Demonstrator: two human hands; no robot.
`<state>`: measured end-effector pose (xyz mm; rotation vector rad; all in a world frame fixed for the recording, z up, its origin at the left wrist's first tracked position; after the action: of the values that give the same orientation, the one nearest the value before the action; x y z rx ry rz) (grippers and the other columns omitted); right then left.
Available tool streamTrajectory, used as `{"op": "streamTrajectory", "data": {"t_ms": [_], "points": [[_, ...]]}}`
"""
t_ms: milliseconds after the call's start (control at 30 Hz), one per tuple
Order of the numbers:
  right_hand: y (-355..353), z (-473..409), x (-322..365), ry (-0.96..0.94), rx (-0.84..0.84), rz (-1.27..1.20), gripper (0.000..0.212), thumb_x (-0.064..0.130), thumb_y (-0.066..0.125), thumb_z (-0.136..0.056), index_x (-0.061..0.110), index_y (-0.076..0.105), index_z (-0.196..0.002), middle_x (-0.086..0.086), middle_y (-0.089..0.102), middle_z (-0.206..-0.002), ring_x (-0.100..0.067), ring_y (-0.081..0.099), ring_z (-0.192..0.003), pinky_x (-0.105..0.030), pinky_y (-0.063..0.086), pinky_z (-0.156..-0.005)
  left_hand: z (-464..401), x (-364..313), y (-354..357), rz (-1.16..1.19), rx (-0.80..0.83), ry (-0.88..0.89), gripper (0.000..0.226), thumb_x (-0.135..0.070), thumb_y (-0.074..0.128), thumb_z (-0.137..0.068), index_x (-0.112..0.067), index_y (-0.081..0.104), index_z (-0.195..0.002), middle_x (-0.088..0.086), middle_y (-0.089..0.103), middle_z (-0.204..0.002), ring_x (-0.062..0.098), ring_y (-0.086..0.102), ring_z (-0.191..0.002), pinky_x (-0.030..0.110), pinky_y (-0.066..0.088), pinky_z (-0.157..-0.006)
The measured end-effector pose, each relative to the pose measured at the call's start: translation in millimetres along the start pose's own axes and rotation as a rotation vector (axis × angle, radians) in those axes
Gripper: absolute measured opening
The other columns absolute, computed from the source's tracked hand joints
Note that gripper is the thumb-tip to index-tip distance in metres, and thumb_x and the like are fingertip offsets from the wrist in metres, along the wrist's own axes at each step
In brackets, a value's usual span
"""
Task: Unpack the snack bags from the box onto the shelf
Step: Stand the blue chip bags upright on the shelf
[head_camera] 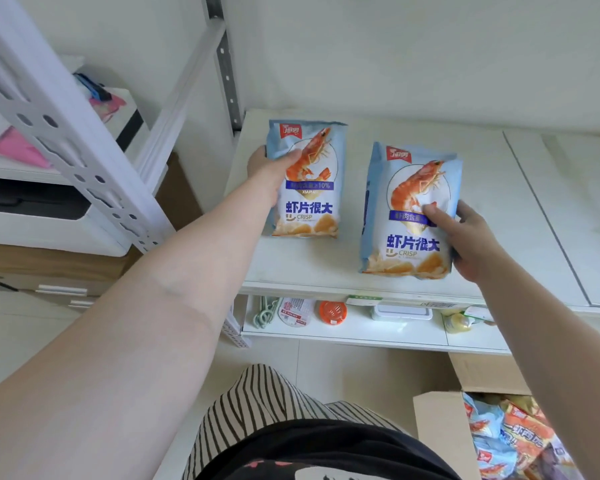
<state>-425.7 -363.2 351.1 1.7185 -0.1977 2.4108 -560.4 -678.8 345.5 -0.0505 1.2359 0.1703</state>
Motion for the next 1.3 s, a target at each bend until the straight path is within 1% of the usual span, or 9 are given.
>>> {"op": "streamTrajectory", "data": {"t_ms": [200, 367, 467, 600, 700, 833, 1033, 1167, 1300], "points": [[39.3, -2.7, 12.5, -0.158, 0.192, -0.11, 0.071, 0.008, 0.083, -0.064, 0.009, 0.053, -0.128, -0.009, 0.072, -0.105, -0.025, 0.071, -0.091, -0.037, 0.059, -0.074, 12.9, -41.1, 29.2, -0.041, 0.239, 0.132, 0.048, -0.037, 0.072, -0.084, -0.014, 0.053, -0.122, 0.005, 0.071, -0.107, 0.022, 0.072, -0.09, 0.039, 0.059, -0.075], [91.8, -7.7, 6.7, -0.188, 0.196, -0.207, 0.063, -0.001, 0.077, -0.071, 0.006, 0.051, -0.128, -0.016, 0.07, -0.111, -0.03, 0.069, -0.097, -0.043, 0.059, -0.079, 30.2, -43.9, 37.4, -0.077, 0.397, 0.056, 0.076, -0.078, 0.047, -0.078, -0.02, 0.056, -0.126, 0.003, 0.071, -0.114, 0.022, 0.069, -0.102, 0.039, 0.058, -0.079], [116.4, -9.7, -0.3, -0.183, 0.218, -0.211, 0.073, 0.002, 0.078, -0.069, 0.005, 0.043, -0.133, -0.023, 0.063, -0.122, -0.036, 0.067, -0.105, -0.051, 0.057, -0.086, 42.2, -38.6, 46.3, 0.051, 0.415, -0.009, 0.073, -0.071, 0.015, -0.092, -0.021, 0.066, -0.109, 0.003, 0.075, -0.1, 0.017, 0.071, -0.093, 0.029, 0.056, -0.077], [122.9, -14.8, -14.1, -0.16, 0.193, -0.226, 0.09, -0.002, 0.08, -0.07, 0.014, 0.027, -0.141, -0.014, 0.064, -0.119, -0.027, 0.069, -0.102, -0.044, 0.058, -0.08, 55.3, -26.6, 49.6, 0.2, 0.445, -0.02, 0.083, -0.074, 0.008, -0.089, -0.019, 0.064, -0.117, 0.01, 0.071, -0.112, 0.026, 0.067, -0.105, 0.039, 0.053, -0.093], [119.7, -20.0, -16.3, -0.137, 0.218, -0.209, 0.091, -0.002, 0.075, -0.079, 0.029, 0.024, -0.148, -0.015, 0.065, -0.12, -0.029, 0.07, -0.102, -0.043, 0.059, -0.076, 56.4, -12.1, 34.4, 0.058, 0.438, 0.059, 0.089, -0.089, 0.025, -0.074, -0.024, 0.06, -0.124, 0.001, 0.07, -0.116, 0.017, 0.067, -0.107, 0.034, 0.053, -0.093], [125.5, -23.0, -13.1, -0.155, 0.264, -0.155, 0.087, 0.002, 0.076, -0.08, 0.024, 0.029, -0.149, -0.015, 0.066, -0.123, -0.032, 0.068, -0.106, -0.045, 0.059, -0.08, 57.2, 25.5, 19.0, -0.177, 0.561, 0.134, 0.13, -0.086, 0.068, -0.039, -0.033, 0.018, -0.146, -0.005, 0.051, -0.141, 0.013, 0.057, -0.122, 0.03, 0.053, -0.093], [134.9, -22.7, 0.9, -0.244, 0.267, -0.108, 0.061, 0.003, 0.072, -0.084, 0.008, 0.042, -0.138, -0.014, 0.066, -0.123, -0.027, 0.068, -0.106, -0.039, 0.056, -0.083, 54.2, 18.9, 12.3, -0.194, 0.461, 0.301, 0.115, -0.061, 0.083, -0.052, -0.019, 0.025, -0.142, 0.002, 0.054, -0.135, 0.013, 0.058, -0.119, 0.026, 0.051, -0.09], [138.6, -19.0, -6.9, -0.251, 0.344, 0.067, 0.072, 0.007, 0.077, -0.076, 0.005, 0.041, -0.139, -0.007, 0.065, -0.125, -0.015, 0.065, -0.112, -0.027, 0.054, -0.086, 48.3, 25.4, 4.6, -0.31, 0.497, 0.342, 0.097, -0.036, 0.083, -0.067, -0.013, 0.028, -0.143, 0.0, 0.052, -0.136, 0.006, 0.053, -0.122, 0.019, 0.046, -0.094], [142.6, -17.6, -27.7, -0.209, 0.389, 0.215, 0.061, -0.003, 0.083, -0.069, 0.008, 0.057, -0.123, 0.003, 0.071, -0.11, -0.006, 0.067, -0.103, -0.024, 0.053, -0.087, 46.9, 54.9, -0.2, -0.441, 0.628, 0.219, 0.109, -0.05, 0.086, -0.062, -0.018, 0.027, -0.147, -0.003, 0.05, -0.141, 0.011, 0.048, -0.13, 0.031, 0.044, -0.106]]}}
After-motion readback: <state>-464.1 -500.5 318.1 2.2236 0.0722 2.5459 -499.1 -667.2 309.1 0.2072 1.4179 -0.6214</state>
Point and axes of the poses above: each hand's wrist, its own z-axis away from the middle knuckle, its own y-axis out of the palm, x = y × z, the point moved 7 cm from there along -z, towards the middle knuckle
